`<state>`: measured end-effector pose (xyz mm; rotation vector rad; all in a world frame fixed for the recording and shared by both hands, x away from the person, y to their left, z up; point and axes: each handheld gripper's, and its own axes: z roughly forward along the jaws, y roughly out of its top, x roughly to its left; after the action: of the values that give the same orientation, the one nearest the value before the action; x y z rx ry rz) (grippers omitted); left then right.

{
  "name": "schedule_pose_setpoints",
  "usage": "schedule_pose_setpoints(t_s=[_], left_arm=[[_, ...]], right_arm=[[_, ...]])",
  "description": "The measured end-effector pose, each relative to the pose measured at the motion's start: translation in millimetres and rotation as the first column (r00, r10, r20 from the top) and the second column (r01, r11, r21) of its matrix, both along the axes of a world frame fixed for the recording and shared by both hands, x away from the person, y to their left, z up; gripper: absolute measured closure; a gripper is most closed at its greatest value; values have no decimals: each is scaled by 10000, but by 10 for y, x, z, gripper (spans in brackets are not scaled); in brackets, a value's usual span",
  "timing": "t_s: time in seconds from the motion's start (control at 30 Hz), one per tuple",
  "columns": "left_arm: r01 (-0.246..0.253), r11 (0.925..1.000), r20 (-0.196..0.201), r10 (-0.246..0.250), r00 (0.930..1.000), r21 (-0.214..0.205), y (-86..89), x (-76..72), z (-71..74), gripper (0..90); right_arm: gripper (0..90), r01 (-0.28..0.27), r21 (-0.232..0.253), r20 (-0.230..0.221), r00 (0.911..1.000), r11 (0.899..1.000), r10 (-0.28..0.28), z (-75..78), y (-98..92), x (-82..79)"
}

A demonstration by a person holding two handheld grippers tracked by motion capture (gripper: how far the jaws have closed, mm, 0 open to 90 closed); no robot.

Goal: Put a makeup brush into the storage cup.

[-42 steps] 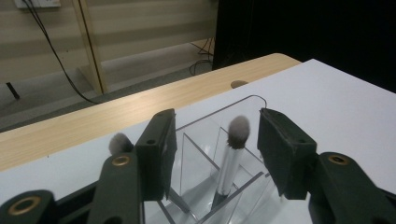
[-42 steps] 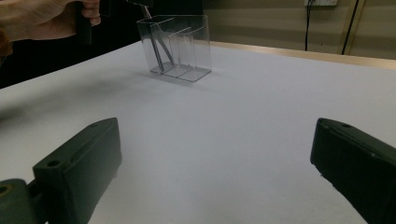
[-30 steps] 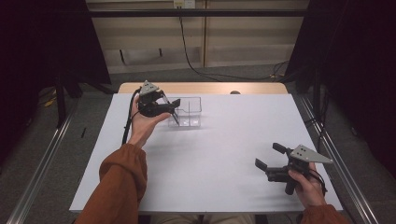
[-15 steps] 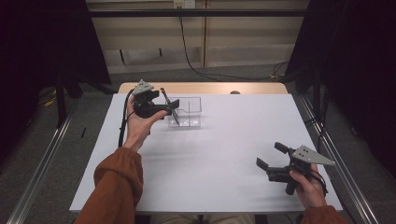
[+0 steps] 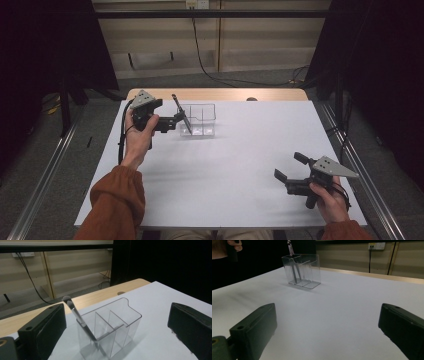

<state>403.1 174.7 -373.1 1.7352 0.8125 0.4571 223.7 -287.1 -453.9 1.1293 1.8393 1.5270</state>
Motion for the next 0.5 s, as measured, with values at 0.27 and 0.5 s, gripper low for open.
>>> schedule_pose_setpoints(t_s=[0.27,0.5], left_arm=[[-269,9996,195,268,9995,85,161,-168,1,24],[-134,9999,431,133,9990,28,262,-344,-11,22]], right_arm=[[12,1,-75,21,10000,10000,-1,-6,2,2],[11,25,-82,45,10000,10000,-24,-6,2,1]])
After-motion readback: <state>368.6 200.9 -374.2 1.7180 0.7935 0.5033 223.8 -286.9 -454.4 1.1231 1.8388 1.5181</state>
